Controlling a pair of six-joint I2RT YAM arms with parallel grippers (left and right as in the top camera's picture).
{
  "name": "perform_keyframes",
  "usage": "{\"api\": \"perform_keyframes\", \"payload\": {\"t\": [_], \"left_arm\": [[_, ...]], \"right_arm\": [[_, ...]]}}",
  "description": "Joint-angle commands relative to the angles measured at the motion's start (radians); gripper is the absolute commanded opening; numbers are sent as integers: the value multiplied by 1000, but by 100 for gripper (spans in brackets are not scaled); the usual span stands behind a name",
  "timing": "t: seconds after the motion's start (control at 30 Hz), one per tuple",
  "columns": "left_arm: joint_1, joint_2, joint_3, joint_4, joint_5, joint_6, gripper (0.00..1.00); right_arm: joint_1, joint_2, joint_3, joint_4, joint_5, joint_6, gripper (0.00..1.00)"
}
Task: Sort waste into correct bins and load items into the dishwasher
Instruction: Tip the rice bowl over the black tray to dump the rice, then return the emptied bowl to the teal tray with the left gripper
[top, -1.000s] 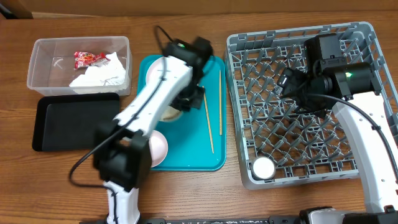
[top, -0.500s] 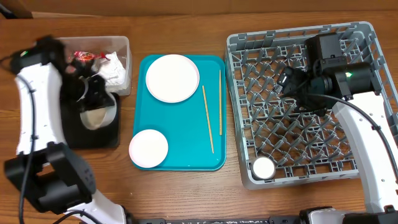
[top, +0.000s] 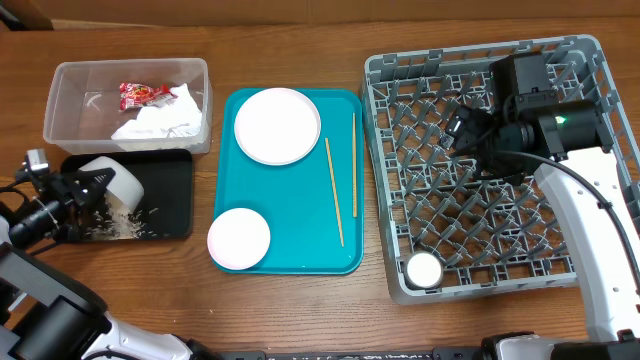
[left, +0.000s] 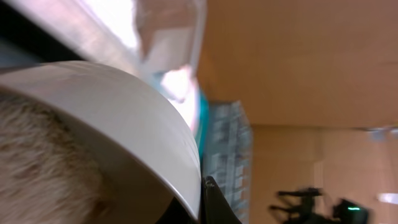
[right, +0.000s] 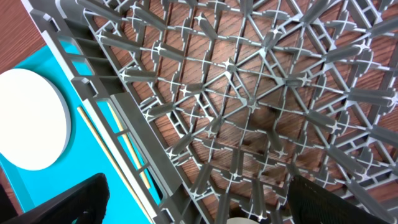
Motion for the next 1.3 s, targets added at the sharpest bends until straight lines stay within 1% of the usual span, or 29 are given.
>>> {"api": "perform_keyframes", "payload": {"t": [0.0,0.1,0.17,0.2,0.23,0.27,0.4,0.47,0.57,0.73,0.8,0.83,0.87,0.9,0.93,1.0,1.07,1.17,1.27], "left_arm": [[16,38,-2,34,286,-24,4],[19,40,-2,82,332,-130,4],[19,40,-2,111,340,-229,4],[19,40,-2,127,340,-288,4],[19,40,-2,150,340,-374,4],[19,40,-2,161,340,-416,4],[19,40,-2,171,340,-498,4],[19,40,-2,171,340,-515,4],[19,40,-2,196,332,-517,4],[12,39,2,196,340,-516,4],[-1,34,8,245,327,-502,4],[-2,34,9,293,294,-518,4],[-3,34,9,319,257,-561,4],[-5,34,9,315,249,-584,4],[-8,33,10,316,272,-589,4],[-25,29,10,317,304,-587,4],[-51,18,13,318,303,-584,4],[-84,10,35,331,261,-584,4],[-120,8,71,298,213,-583,4]], "right_arm": [[1,-18,23,6,10,-8,93],[1,-18,23,6,10,-8,93],[1,-18,23,6,10,-8,94],[1,-18,23,6,10,-8,93],[1,-18,23,6,10,-8,93],[1,-18,23,6,10,-8,93],[1,-18,23,6,10,-8,93],[1,-18,23,6,10,-8,93],[1,-18,23,6,10,-7,93],[1,-18,23,6,10,-7,94],[1,-18,23,6,10,-7,93],[1,-18,23,6,10,-7,93],[1,-18,23,6,10,-7,94],[1,-18,23,6,10,-7,93],[1,-18,23,3,10,-7,93],[1,-18,23,-3,10,-8,93],[1,-18,23,-5,10,-8,93],[1,-18,23,-5,10,-8,94],[1,-18,23,-5,10,-8,94]]}}
